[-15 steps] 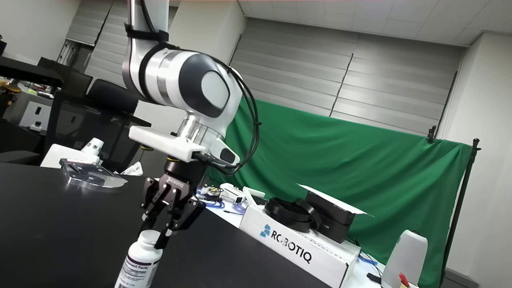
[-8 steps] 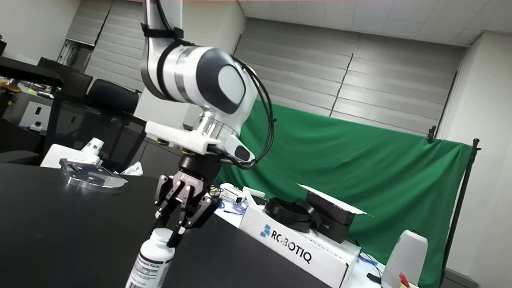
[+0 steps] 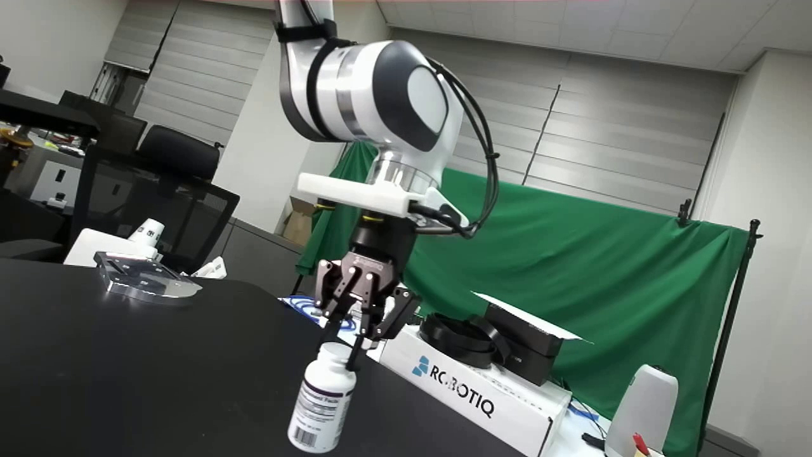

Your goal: Move the bottle to the right

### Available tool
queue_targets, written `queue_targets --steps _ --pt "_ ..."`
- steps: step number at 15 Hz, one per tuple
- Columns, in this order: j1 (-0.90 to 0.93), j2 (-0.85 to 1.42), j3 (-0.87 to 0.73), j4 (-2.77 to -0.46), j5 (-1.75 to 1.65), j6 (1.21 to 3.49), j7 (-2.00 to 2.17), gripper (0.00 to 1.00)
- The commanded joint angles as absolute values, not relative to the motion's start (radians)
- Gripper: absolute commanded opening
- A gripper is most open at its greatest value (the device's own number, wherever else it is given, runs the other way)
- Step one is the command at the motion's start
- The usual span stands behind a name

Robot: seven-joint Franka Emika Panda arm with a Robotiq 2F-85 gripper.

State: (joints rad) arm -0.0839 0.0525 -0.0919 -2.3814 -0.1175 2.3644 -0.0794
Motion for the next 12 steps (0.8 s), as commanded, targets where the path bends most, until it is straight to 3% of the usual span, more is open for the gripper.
queue_targets --steps 1,12 --pt "-0.134 0.137 -0.135 -2.246 -0.129 2.307 -0.144 0.19" --pt "-0.306 0.398 -0.204 -1.979 -0.029 2.314 -0.236 0.19"
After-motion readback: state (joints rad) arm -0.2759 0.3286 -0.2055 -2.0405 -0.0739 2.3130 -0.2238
